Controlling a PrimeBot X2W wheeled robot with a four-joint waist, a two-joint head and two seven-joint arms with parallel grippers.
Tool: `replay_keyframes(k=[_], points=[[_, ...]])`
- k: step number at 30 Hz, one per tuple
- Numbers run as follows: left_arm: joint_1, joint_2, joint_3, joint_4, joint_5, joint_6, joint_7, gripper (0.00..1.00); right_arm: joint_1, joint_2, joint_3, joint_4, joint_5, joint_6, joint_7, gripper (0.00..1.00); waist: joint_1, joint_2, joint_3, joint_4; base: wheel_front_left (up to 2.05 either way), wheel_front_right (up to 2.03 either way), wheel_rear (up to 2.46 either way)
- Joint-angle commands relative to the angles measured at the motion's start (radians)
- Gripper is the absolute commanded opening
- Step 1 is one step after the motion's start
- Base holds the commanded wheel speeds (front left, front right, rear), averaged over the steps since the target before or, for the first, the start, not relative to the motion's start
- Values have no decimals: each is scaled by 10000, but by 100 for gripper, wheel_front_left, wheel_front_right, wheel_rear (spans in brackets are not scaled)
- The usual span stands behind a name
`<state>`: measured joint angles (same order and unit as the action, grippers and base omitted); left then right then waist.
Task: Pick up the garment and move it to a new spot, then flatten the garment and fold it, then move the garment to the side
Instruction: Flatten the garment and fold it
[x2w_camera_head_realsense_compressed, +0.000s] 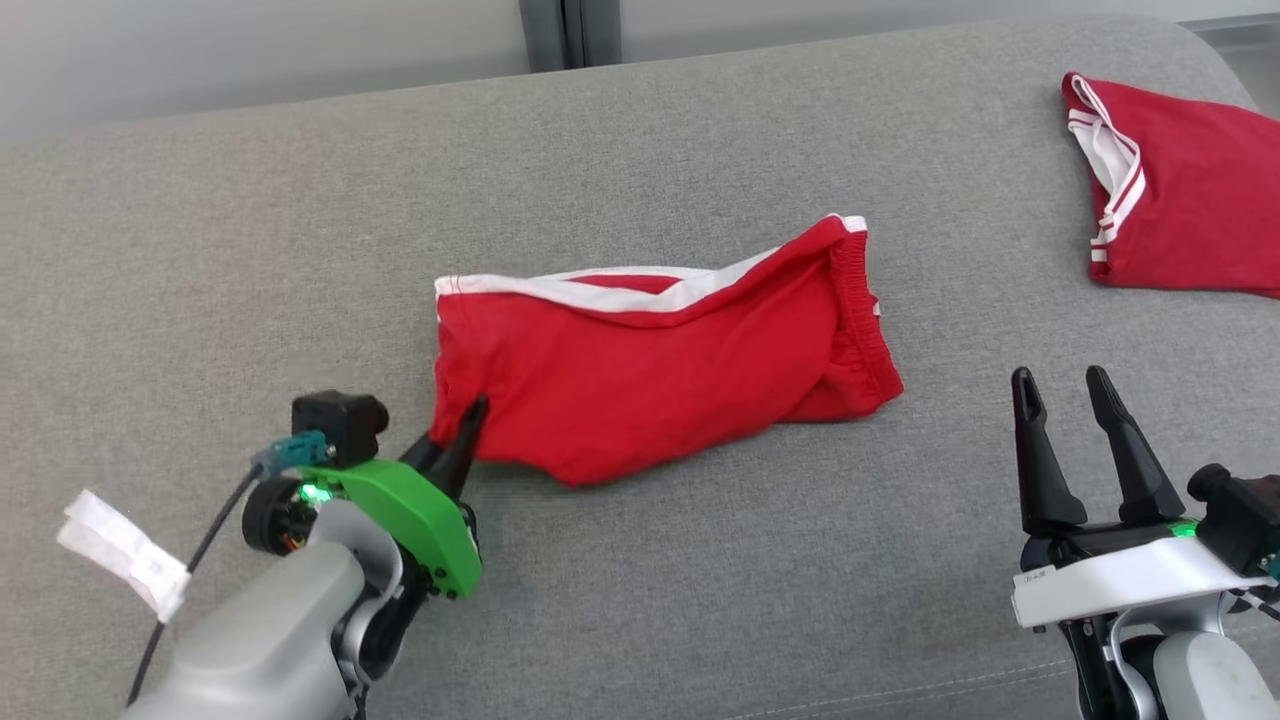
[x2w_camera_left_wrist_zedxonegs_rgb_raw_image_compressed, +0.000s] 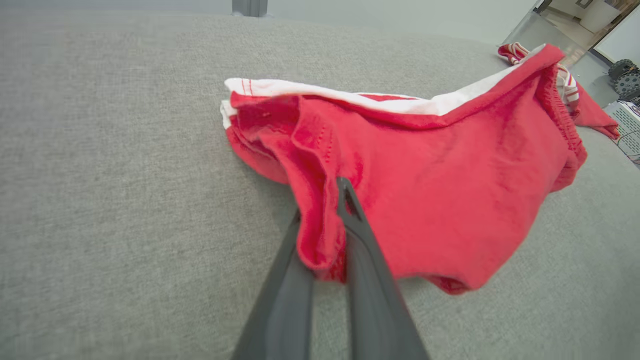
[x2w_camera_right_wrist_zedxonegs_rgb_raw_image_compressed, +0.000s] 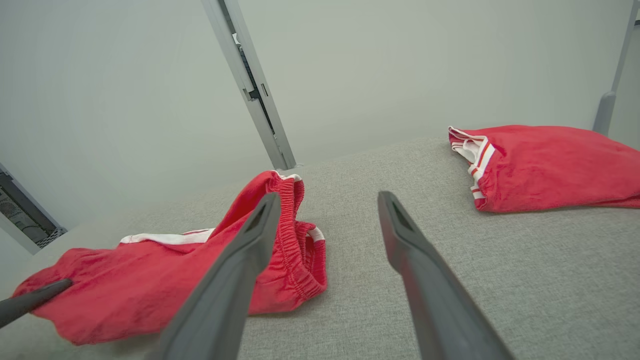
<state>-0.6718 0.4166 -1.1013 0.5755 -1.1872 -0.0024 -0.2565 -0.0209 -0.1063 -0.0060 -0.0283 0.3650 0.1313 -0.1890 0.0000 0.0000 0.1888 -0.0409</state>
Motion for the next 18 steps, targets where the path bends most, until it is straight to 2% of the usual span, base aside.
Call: replay_keyframes(k=[1, 3, 4, 5, 11, 18], points=[[304, 62, 70, -182, -44, 126, -49, 0, 149, 23, -43, -46, -83, -15, 25, 100, 0, 0, -76, 64, 0, 0, 0], [613, 67, 117, -445, 4, 305, -68, 0, 183, 51, -106, -47, -98, -15, 65, 100, 0, 0, -103, 103, 0, 0, 0], [663, 99, 158, -527, 148, 431, -81, 39, 151, 53, -135, -45, -123, -15, 88, 100, 0, 0, -116, 131, 0, 0, 0], [687, 123, 187, -597, 290, 535, -90, 100, 110, 44, -147, -49, -137, -15, 103, 100, 0, 0, -133, 157, 0, 0, 0], [1026, 39, 1518, -1353, 1258, 1018, -91, 100, -64, 23, -218, -20, -284, -15, 158, 100, 0, 0, -356, 362, 0, 0, 0], [2215, -262, 4026, -2524, 3209, 1222, -85, 100, -71, 50, -264, 101, -436, -15, 198, 100, 0, 0, -794, 584, 0, 0, 0]])
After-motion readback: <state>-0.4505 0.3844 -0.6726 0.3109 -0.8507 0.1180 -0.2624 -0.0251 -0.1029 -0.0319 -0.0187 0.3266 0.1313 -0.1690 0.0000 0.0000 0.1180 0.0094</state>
